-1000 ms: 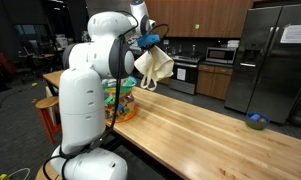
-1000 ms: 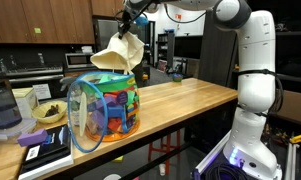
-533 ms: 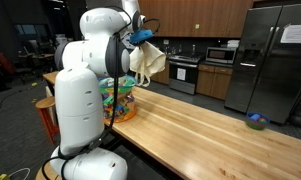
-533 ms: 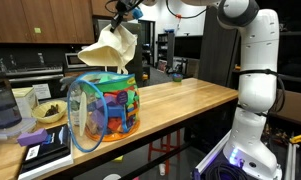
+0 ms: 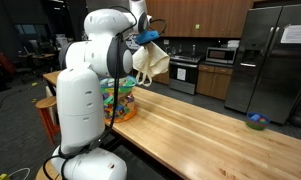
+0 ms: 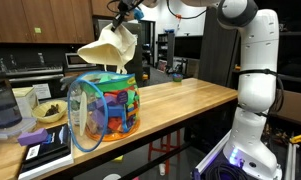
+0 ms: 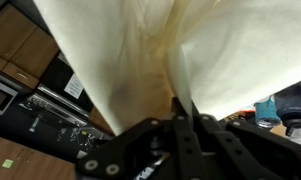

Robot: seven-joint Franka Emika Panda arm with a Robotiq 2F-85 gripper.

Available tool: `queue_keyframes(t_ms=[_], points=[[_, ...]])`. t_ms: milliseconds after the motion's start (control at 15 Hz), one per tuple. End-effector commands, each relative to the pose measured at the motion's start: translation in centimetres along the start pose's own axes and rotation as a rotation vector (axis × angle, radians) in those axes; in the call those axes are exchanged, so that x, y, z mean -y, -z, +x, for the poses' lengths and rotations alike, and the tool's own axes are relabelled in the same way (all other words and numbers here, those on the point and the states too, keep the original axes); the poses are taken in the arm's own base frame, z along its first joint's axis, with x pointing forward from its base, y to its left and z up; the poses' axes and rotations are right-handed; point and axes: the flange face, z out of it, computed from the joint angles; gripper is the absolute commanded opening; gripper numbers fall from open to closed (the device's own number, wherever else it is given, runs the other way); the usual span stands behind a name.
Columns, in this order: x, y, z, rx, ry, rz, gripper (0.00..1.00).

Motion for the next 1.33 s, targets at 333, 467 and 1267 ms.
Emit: queue_keyframes(t_ms=[333, 467, 1267], points=[[-15.0, 1.5, -10.6, 0.059, -0.319, -0.174, 0.01], [-18.2, 2.2, -14.1, 0.086, -0.403, -0.223, 0.01], [-24.9, -0.5, -34.4, 0.325, -0.771, -0.433, 0.01]])
